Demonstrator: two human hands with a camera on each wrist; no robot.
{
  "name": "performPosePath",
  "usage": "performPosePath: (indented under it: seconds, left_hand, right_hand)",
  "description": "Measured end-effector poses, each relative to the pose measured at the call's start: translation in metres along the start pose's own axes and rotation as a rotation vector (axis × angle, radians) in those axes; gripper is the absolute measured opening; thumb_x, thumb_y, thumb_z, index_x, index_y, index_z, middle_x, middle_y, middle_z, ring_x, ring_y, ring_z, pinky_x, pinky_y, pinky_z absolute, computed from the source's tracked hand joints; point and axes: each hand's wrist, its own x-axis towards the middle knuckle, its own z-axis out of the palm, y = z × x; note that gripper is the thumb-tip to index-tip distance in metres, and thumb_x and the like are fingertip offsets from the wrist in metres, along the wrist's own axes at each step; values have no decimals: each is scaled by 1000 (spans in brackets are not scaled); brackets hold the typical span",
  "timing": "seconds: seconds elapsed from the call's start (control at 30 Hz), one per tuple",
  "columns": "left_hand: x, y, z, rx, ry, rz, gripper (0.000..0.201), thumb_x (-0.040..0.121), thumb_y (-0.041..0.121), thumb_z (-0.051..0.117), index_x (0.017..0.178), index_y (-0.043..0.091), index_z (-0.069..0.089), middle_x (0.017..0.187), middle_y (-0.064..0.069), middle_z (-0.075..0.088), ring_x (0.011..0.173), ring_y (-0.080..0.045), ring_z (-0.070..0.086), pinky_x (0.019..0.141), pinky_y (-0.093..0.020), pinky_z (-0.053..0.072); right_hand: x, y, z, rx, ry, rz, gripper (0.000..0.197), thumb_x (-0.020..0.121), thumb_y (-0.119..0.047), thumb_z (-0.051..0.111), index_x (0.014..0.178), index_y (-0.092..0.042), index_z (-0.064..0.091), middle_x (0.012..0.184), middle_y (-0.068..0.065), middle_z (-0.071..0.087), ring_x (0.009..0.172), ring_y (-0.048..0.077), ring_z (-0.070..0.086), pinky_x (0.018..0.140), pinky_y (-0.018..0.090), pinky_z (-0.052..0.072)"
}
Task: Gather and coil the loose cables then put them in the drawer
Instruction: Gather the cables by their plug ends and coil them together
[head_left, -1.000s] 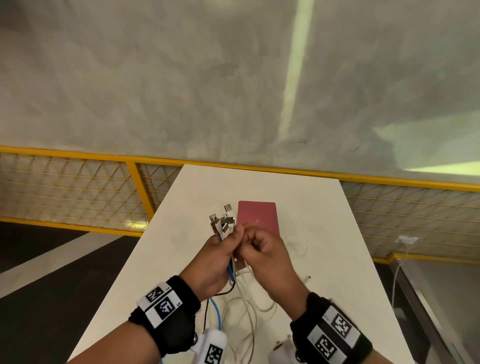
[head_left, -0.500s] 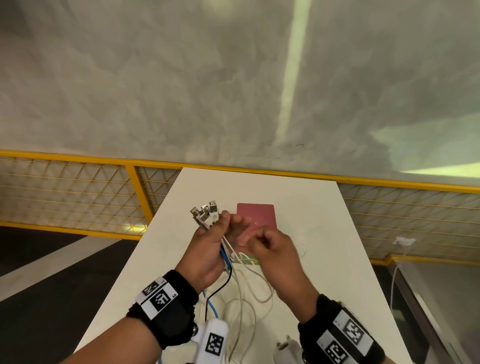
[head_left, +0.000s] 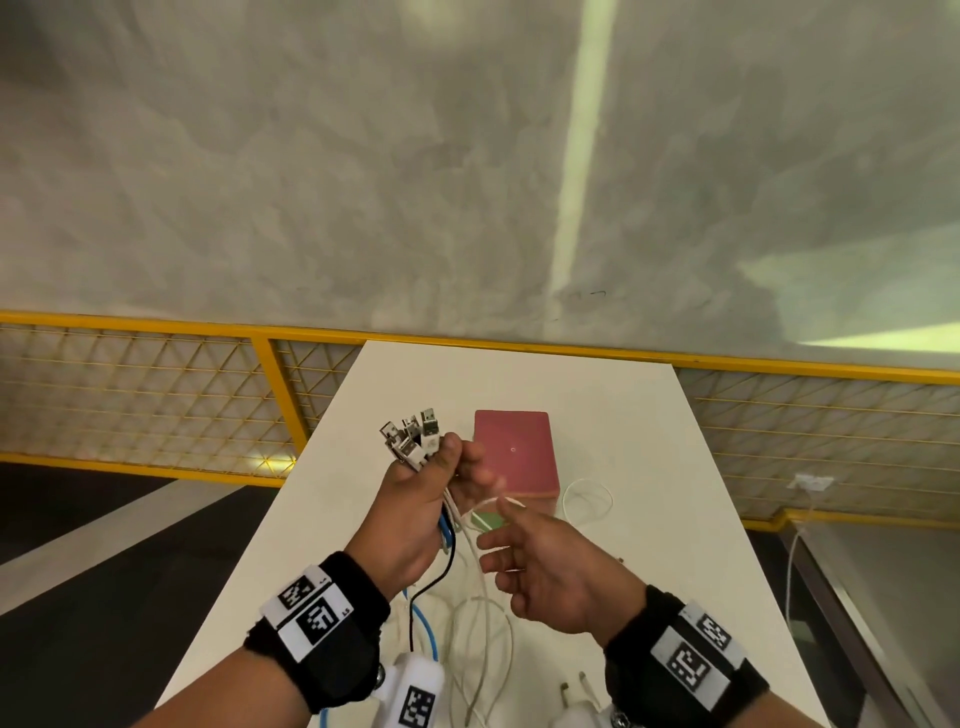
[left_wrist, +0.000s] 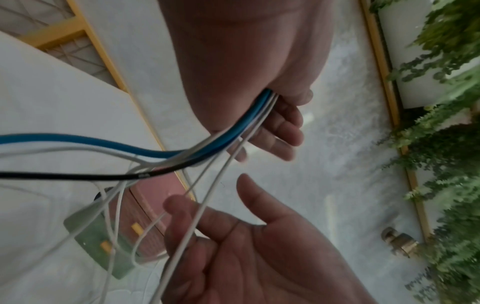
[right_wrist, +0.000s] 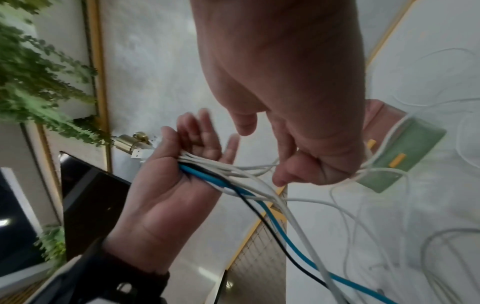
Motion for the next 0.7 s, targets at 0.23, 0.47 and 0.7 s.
performPosePath:
  seconds: [0.23,0.47,0.7]
  left_hand:
    - [-12,15,10,161,-60,-17,38,85,42,55,75,8,67,50,-3,36,38,-13,37,44,-25,37]
    - [2,64,50,424,-141,261,38,84,44,50,82,12,71,88,1,73,83,-6,68,72,-22,54]
    - [-6,106,80,711,-286,376,33,91,40,55,87,13,73,110,6,74,98,5,66,78,-13,51]
  right_hand:
    - [-10,-6,-22,-167,297,-516,33,90,-44,59,85,-12,61,74,1,59,66,14,55,60,26,40]
    - [-49,-34,9,-466,-150,-921,59,84,-45,63,136,-20,51,135,-4,61,128,11,54,109,39,43]
    - [-79,-66,46,-490,-57,-1248,29,88,-16,53,111,-33,49,93,-28,66,87,-5,62,77,22,49]
